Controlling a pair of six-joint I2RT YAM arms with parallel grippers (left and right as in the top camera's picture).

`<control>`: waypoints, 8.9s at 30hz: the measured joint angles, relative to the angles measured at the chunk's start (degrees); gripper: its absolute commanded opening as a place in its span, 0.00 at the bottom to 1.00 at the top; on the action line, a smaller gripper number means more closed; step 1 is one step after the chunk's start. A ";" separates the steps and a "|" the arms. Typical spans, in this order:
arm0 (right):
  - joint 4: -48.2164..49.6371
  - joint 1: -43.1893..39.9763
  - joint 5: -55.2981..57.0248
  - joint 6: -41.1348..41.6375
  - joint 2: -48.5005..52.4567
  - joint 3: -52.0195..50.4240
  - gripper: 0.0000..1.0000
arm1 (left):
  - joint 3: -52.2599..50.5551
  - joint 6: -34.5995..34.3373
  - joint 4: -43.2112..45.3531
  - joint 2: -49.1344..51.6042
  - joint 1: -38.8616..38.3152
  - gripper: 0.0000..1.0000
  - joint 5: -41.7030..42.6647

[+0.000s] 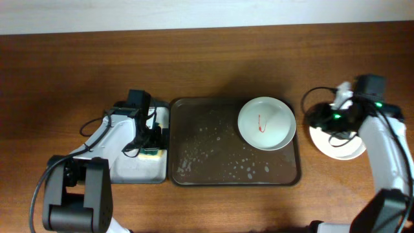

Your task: Clean dirty plates on tray and stack at the side

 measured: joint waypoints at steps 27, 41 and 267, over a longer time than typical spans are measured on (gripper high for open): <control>9.01 26.16 3.08 7.98 18.01 0.00 0.04 | -0.20 0.09 10.01 0.00 0.02 0.80 -0.39; 8.85 26.18 2.93 7.96 18.01 0.00 0.04 | 0.94 0.02 3.74 -0.09 0.02 0.58 -1.92; -7.32 18.95 11.39 -5.75 -49.20 -12.92 0.99 | -20.90 -3.19 -0.79 -59.65 9.68 0.99 7.78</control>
